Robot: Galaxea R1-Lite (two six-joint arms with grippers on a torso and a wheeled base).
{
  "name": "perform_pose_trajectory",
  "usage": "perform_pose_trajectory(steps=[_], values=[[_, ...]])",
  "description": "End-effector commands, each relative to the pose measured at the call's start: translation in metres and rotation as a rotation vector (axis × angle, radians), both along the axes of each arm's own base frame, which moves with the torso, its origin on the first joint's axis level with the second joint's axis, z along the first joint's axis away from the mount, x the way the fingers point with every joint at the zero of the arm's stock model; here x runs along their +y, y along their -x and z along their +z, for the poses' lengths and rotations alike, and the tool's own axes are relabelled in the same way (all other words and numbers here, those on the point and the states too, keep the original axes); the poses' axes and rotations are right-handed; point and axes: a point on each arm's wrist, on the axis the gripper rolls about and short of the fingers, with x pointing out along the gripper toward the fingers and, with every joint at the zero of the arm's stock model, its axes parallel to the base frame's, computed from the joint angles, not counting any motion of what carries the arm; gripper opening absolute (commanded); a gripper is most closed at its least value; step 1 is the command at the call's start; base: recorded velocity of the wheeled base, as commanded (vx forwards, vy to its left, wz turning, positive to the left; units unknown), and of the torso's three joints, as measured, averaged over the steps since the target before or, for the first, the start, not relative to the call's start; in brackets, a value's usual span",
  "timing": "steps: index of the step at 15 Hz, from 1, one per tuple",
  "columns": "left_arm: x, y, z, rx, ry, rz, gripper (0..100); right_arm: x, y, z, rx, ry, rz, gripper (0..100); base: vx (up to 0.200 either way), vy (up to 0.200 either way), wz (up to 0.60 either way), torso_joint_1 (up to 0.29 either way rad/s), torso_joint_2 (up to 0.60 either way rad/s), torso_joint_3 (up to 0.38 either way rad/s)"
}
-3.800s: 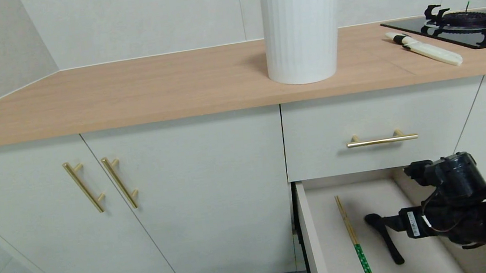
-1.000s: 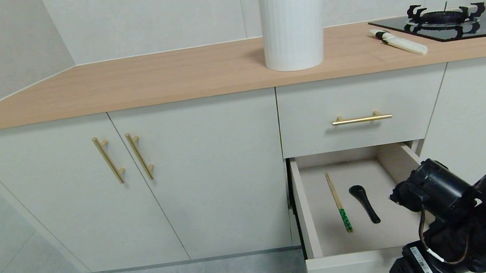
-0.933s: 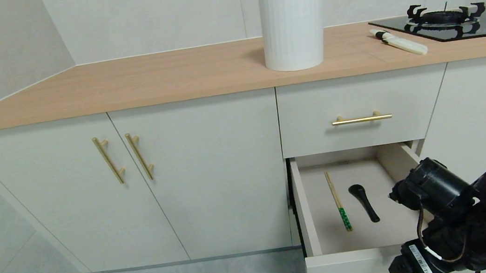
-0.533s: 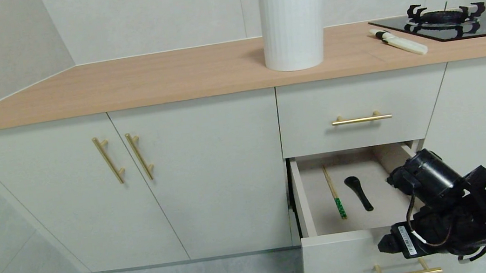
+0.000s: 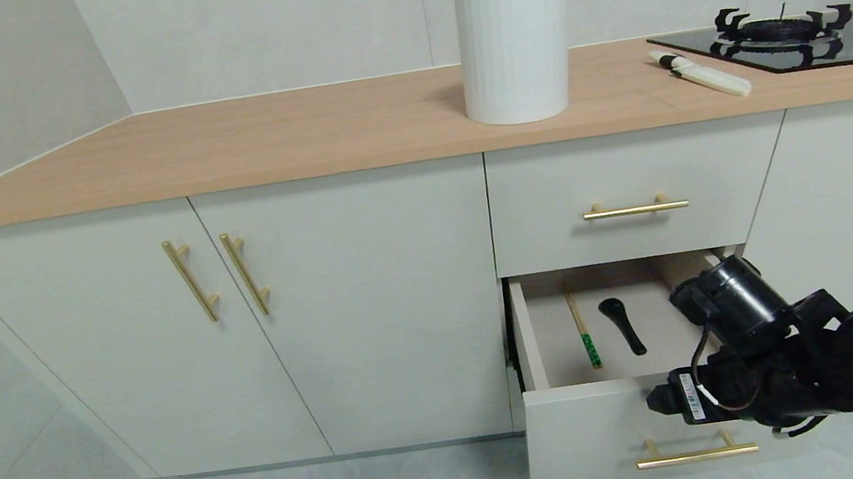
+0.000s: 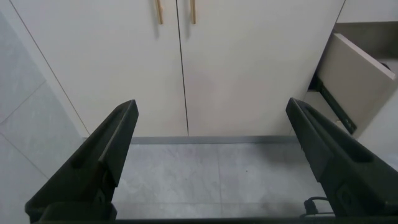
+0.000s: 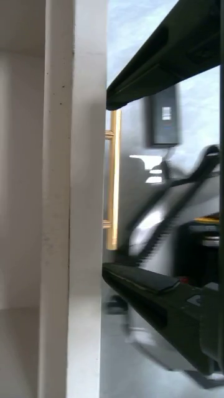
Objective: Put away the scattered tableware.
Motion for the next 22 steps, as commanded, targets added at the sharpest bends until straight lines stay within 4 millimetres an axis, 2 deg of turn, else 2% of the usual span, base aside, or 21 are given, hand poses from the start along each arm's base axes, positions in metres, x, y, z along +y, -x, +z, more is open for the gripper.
perform_pose_trajectory(steps=[1, 3, 11, 14, 15, 22], values=[[0.000, 0.000, 0.000, 0.000, 0.000, 0.000, 100, 0.002, -0.005, -0.008, 0.007, 0.004, 0.000, 100, 0.000, 0.000, 0.00, 0.000, 0.00, 0.000], [0.000, 0.000, 0.000, 0.000, 0.000, 0.000, 100, 0.002, -0.009, -0.009, -0.009, -0.003, -0.006, 100, 0.000, 0.000, 0.00, 0.000, 0.00, 0.000], [0.000, 0.000, 0.000, 0.000, 0.000, 0.000, 100, 0.010, -0.071, -0.017, -0.102, -0.027, -0.041, 100, 0.000, 0.000, 0.00, 0.000, 0.00, 0.000], [0.000, 0.000, 0.000, 0.000, 0.000, 0.000, 100, 0.011, -0.086, -0.019, -0.119, -0.034, -0.055, 100, 0.000, 0.000, 0.00, 0.000, 0.00, 0.000], [0.000, 0.000, 0.000, 0.000, 0.000, 0.000, 100, 0.011, -0.097, -0.020, -0.142, -0.041, -0.063, 100, 0.000, 0.000, 0.00, 0.000, 0.00, 0.000], [0.000, 0.000, 0.000, 0.000, 0.000, 0.000, 100, 0.005, -0.121, -0.033, -0.256, -0.067, -0.080, 100, 0.000, 0.000, 0.00, 0.000, 0.00, 0.000]])
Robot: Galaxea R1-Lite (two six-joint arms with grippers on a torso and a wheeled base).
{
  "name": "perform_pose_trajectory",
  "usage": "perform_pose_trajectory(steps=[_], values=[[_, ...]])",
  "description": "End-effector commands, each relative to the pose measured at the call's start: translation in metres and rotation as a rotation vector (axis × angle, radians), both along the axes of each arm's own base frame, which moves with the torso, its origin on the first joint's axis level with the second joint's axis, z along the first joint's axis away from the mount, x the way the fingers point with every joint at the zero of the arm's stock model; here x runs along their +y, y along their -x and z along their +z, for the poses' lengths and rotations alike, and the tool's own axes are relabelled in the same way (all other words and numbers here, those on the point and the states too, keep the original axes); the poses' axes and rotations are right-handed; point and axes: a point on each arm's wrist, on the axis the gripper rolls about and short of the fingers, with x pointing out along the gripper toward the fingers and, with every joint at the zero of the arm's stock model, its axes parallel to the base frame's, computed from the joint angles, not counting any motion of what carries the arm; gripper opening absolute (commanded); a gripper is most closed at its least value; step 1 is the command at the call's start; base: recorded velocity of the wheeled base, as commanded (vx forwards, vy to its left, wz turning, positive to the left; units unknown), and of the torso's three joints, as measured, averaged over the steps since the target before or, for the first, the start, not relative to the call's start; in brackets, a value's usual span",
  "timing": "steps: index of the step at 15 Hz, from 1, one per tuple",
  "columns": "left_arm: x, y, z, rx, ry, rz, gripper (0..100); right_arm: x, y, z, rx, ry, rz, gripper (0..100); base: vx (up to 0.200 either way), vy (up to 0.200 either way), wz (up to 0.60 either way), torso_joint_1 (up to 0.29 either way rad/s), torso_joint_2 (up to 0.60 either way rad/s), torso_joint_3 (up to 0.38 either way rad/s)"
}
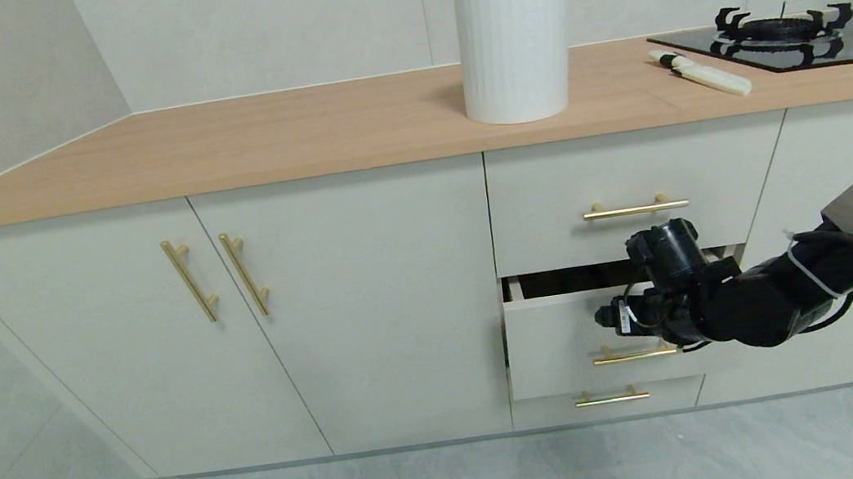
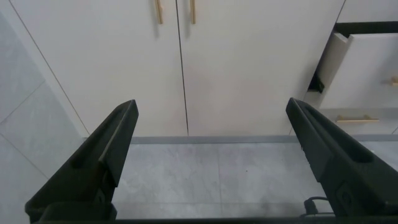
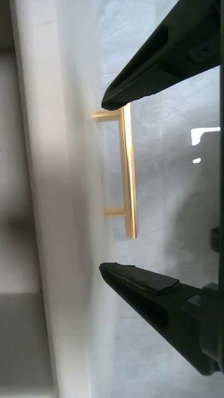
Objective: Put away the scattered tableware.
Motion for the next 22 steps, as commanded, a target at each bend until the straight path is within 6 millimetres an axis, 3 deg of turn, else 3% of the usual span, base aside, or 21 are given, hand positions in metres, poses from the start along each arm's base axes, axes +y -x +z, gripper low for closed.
perform_pose_trajectory(steps=[1, 11, 22], values=[[0.000, 0.000, 0.000, 0.000, 0.000, 0.000, 100, -0.005, -0.009, -0.012, -0.023, 0.015, 0.001, 100, 0.000, 0.000, 0.00, 0.000, 0.00, 0.000], [0.000, 0.000, 0.000, 0.000, 0.000, 0.000, 100, -0.029, -0.040, -0.029, -0.211, -0.018, -0.065, 100, 0.000, 0.000, 0.00, 0.000, 0.00, 0.000], [0.000, 0.000, 0.000, 0.000, 0.000, 0.000, 100, -0.044, -0.059, -0.029, -0.282, -0.024, -0.141, 100, 0.000, 0.000, 0.00, 0.000, 0.00, 0.000]])
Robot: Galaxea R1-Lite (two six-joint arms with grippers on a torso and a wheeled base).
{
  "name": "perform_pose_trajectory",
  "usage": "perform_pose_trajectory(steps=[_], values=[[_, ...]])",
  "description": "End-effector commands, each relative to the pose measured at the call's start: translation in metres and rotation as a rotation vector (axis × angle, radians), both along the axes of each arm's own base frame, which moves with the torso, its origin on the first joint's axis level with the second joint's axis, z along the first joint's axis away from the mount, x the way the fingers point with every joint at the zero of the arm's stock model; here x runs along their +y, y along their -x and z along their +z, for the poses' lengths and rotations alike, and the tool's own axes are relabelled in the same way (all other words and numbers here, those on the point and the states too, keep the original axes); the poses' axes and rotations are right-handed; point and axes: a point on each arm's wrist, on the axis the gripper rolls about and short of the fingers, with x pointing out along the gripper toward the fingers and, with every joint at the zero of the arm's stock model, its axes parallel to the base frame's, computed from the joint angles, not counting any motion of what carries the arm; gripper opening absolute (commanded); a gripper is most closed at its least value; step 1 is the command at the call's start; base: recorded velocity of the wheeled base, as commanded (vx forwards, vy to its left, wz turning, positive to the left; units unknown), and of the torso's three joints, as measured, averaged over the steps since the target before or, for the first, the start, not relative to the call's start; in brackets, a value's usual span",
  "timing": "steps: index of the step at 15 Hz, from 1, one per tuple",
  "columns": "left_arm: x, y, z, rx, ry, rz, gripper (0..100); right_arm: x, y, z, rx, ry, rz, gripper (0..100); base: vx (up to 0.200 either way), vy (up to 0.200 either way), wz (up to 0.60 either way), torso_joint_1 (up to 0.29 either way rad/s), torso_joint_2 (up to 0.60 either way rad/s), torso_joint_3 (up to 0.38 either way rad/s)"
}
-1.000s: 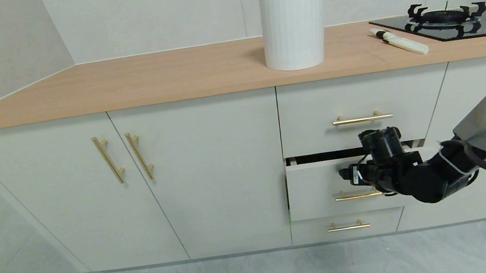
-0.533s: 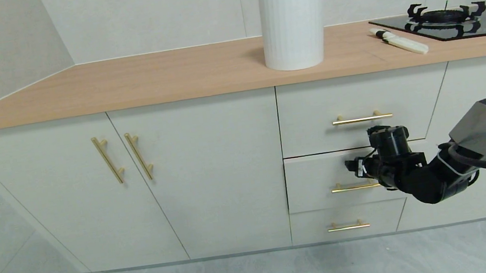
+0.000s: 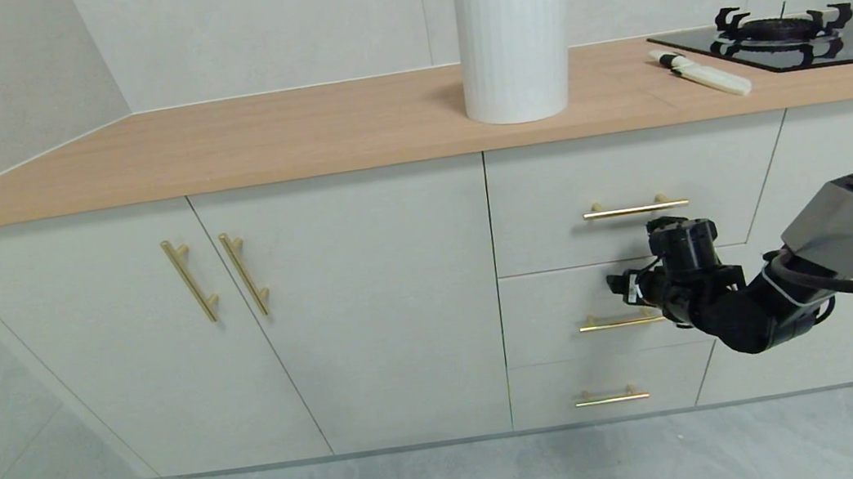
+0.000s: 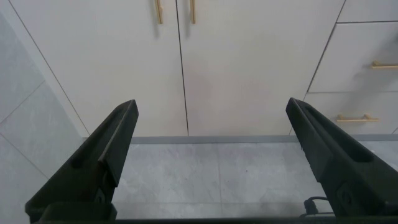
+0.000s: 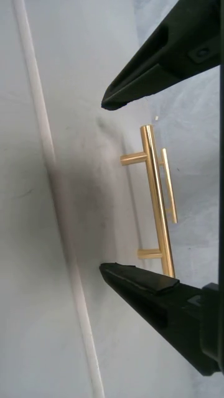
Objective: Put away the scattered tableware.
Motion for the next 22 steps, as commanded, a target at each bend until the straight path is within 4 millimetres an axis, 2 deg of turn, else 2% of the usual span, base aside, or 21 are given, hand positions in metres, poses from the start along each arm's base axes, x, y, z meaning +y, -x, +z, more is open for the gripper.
perform_pose_trajectory(steps=[1, 5, 7, 9, 11, 13, 16, 17, 18, 19, 22], values=[[0.000, 0.000, 0.000, 0.000, 0.000, 0.000, 100, -0.002, -0.005, 0.001, -0.025, -0.004, -0.018, 100, 0.000, 0.000, 0.00, 0.000, 0.00, 0.000], [0.000, 0.000, 0.000, 0.000, 0.000, 0.000, 100, -0.002, -0.006, 0.000, -0.048, -0.003, -0.031, 100, 0.000, 0.000, 0.00, 0.000, 0.00, 0.000], [0.000, 0.000, 0.000, 0.000, 0.000, 0.000, 100, -0.004, 0.000, 0.006, -0.048, -0.004, -0.029, 100, 0.000, 0.000, 0.00, 0.000, 0.00, 0.000], [0.000, 0.000, 0.000, 0.000, 0.000, 0.000, 100, -0.007, 0.013, 0.018, -0.047, -0.006, -0.020, 100, 0.000, 0.000, 0.00, 0.000, 0.00, 0.000], [0.000, 0.000, 0.000, 0.000, 0.000, 0.000, 100, -0.011, 0.036, 0.038, -0.054, -0.008, -0.014, 100, 0.000, 0.000, 0.00, 0.000, 0.00, 0.000], [0.000, 0.000, 0.000, 0.000, 0.000, 0.000, 100, -0.016, 0.062, 0.062, -0.076, -0.021, 0.005, 100, 0.000, 0.000, 0.00, 0.000, 0.00, 0.000], [0.000, 0.000, 0.000, 0.000, 0.000, 0.000, 100, -0.028, 0.113, 0.104, -0.150, -0.036, 0.012, 100, 0.000, 0.000, 0.00, 0.000, 0.00, 0.000], [0.000, 0.000, 0.000, 0.000, 0.000, 0.000, 100, -0.030, 0.122, 0.113, -0.172, -0.039, 0.011, 100, 0.000, 0.000, 0.00, 0.000, 0.00, 0.000], [0.000, 0.000, 0.000, 0.000, 0.000, 0.000, 100, -0.037, 0.149, 0.133, -0.233, -0.038, 0.010, 100, 0.000, 0.000, 0.00, 0.000, 0.00, 0.000], [0.000, 0.000, 0.000, 0.000, 0.000, 0.000, 100, -0.042, 0.168, 0.147, -0.279, -0.046, 0.005, 100, 0.000, 0.000, 0.00, 0.000, 0.00, 0.000], [0.000, 0.000, 0.000, 0.000, 0.000, 0.000, 100, -0.059, 0.235, 0.176, -0.423, 0.012, 0.016, 100, 0.000, 0.000, 0.00, 0.000, 0.00, 0.000]])
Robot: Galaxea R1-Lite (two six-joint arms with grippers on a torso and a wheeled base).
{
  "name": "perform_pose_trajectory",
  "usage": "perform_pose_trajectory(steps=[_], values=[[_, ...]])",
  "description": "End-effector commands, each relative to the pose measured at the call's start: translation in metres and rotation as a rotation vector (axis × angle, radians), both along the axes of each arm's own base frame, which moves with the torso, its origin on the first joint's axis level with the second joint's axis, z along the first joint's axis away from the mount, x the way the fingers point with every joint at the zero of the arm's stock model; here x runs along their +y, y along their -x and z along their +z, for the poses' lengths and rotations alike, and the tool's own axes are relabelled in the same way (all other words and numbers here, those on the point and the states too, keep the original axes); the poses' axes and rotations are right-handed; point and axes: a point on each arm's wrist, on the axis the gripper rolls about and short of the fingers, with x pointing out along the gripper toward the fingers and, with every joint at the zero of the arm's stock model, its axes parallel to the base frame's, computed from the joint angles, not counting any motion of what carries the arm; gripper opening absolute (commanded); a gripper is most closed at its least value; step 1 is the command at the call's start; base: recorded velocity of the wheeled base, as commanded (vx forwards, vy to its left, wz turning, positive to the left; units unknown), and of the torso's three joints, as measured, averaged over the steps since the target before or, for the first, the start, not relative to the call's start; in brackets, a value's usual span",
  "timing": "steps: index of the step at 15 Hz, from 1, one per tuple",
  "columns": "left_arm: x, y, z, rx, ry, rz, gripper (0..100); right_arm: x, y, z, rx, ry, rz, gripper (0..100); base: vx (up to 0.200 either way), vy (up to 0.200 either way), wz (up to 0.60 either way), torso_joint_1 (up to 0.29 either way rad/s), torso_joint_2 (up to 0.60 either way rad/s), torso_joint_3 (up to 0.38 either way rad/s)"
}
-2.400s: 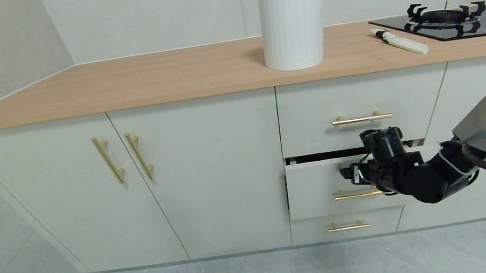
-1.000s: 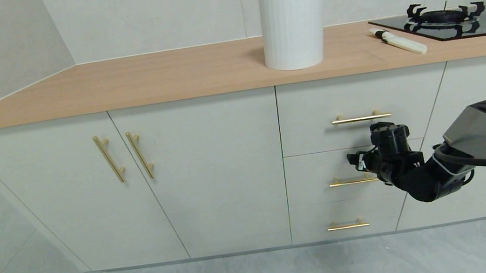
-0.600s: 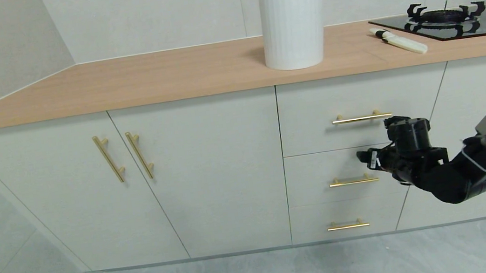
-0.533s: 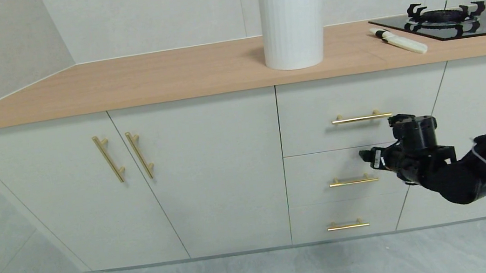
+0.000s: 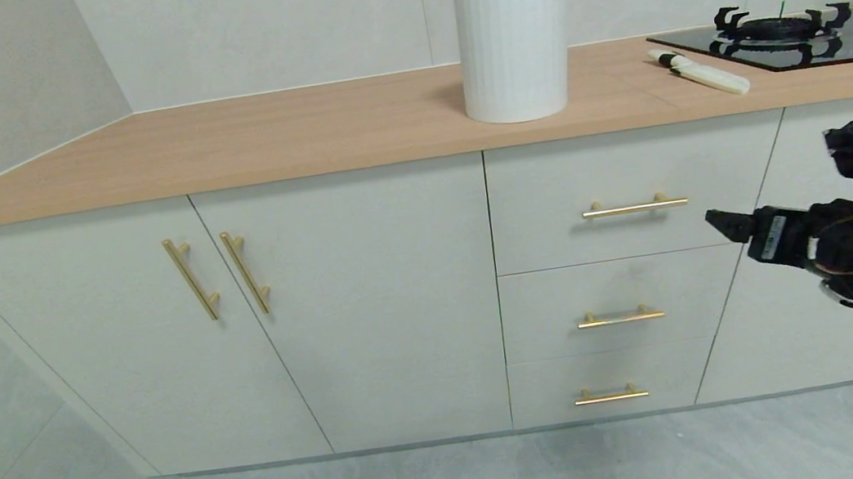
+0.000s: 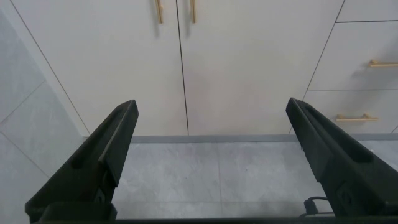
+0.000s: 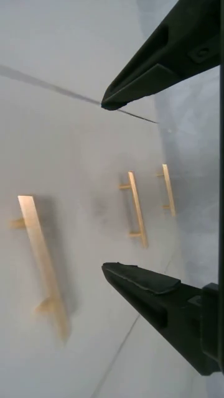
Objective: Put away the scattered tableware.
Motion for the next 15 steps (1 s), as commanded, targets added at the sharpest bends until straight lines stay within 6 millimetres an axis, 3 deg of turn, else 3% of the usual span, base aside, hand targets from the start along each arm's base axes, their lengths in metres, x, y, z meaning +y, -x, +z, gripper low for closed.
perform_pose_trajectory(steps=[1, 2, 4, 5, 7, 11, 13, 15], values=[[0.000, 0.000, 0.000, 0.000, 0.000, 0.000, 100, -0.019, 0.076, 0.036, -0.179, 0.039, 0.001, 100, 0.000, 0.000, 0.00, 0.000, 0.00, 0.000], [0.000, 0.000, 0.000, 0.000, 0.000, 0.000, 100, -0.027, 0.105, 0.045, -0.235, 0.087, -0.003, 100, 0.000, 0.000, 0.00, 0.000, 0.00, 0.000], [0.000, 0.000, 0.000, 0.000, 0.000, 0.000, 100, -0.033, 0.131, 0.053, -0.264, 0.107, -0.008, 100, 0.000, 0.000, 0.00, 0.000, 0.00, 0.000], [0.000, 0.000, 0.000, 0.000, 0.000, 0.000, 100, -0.041, 0.159, 0.055, -0.269, 0.141, -0.020, 100, 0.000, 0.000, 0.00, 0.000, 0.00, 0.000], [0.000, 0.000, 0.000, 0.000, 0.000, 0.000, 100, -0.048, 0.187, 0.053, -0.275, 0.179, -0.030, 100, 0.000, 0.000, 0.00, 0.000, 0.00, 0.000], [0.000, 0.000, 0.000, 0.000, 0.000, 0.000, 100, -0.065, 0.255, 0.036, -0.319, 0.216, -0.071, 100, 0.000, 0.000, 0.00, 0.000, 0.00, 0.000], [0.000, 0.000, 0.000, 0.000, 0.000, 0.000, 100, -0.067, 0.272, 0.024, -0.345, 0.235, -0.123, 100, 0.000, 0.000, 0.00, 0.000, 0.00, 0.000], [0.000, 0.000, 0.000, 0.000, 0.000, 0.000, 100, -0.069, 0.291, -0.004, -0.379, 0.332, -0.171, 100, 0.000, 0.000, 0.00, 0.000, 0.00, 0.000]])
